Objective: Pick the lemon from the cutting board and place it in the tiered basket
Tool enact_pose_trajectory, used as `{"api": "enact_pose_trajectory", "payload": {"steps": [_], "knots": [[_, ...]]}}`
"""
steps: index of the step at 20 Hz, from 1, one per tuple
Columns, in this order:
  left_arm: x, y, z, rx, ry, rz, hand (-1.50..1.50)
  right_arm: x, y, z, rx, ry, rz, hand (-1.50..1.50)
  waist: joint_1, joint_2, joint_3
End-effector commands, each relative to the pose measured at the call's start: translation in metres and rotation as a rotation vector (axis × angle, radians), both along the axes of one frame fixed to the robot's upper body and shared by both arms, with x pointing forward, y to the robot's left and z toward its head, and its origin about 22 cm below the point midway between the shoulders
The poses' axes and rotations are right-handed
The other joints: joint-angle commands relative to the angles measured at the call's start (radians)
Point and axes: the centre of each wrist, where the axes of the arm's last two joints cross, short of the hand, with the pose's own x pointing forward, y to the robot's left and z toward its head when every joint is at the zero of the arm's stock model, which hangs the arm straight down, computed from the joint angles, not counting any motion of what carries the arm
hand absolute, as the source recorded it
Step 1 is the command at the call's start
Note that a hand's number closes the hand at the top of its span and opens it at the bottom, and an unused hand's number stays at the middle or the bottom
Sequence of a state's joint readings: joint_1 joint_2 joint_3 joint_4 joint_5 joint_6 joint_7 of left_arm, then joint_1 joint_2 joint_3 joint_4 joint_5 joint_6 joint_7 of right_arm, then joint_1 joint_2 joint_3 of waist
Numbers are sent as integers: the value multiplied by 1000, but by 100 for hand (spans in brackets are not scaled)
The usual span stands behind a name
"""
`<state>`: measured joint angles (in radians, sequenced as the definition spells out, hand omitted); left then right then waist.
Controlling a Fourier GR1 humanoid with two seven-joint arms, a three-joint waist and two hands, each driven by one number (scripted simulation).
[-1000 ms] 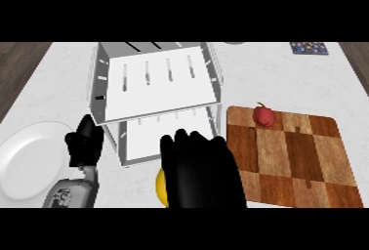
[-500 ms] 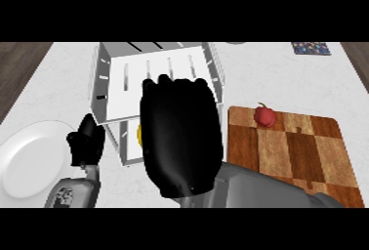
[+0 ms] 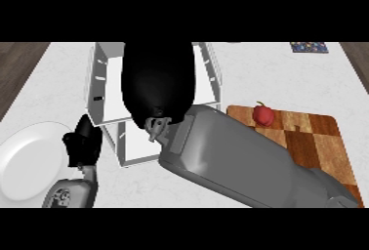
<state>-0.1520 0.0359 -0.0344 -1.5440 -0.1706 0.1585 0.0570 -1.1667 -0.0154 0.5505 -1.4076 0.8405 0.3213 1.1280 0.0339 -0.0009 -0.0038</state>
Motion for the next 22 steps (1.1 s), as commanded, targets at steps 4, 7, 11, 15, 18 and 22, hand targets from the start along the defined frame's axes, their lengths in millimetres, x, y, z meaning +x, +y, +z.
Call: {"api": "enact_pose_trajectory", "payload": {"steps": [4,7,11,15,18,22], "knots": [[7,-15,9,0,-19,-51,0,29,-11,-12,276,125,-249,-150,1,4,3],[-7,5,-13,-11,2,-48,0,35,-20,-18,359,156,-223,-150,-6,3,3],[-10,-22,-6,-1,-25,-58,0,30,-19,-17,497,121,-178,-150,-3,0,4],[-6,-3,-5,-13,-8,-19,0,26,-39,-2,690,0,-216,-150,-34,-7,4],[-8,-2,-6,-15,5,9,0,36,-64,1,751,-45,-318,-150,-53,-7,5],[-13,14,-16,9,1,33,0,26,-107,8,868,-73,-392,-150,-80,-11,5]]}}
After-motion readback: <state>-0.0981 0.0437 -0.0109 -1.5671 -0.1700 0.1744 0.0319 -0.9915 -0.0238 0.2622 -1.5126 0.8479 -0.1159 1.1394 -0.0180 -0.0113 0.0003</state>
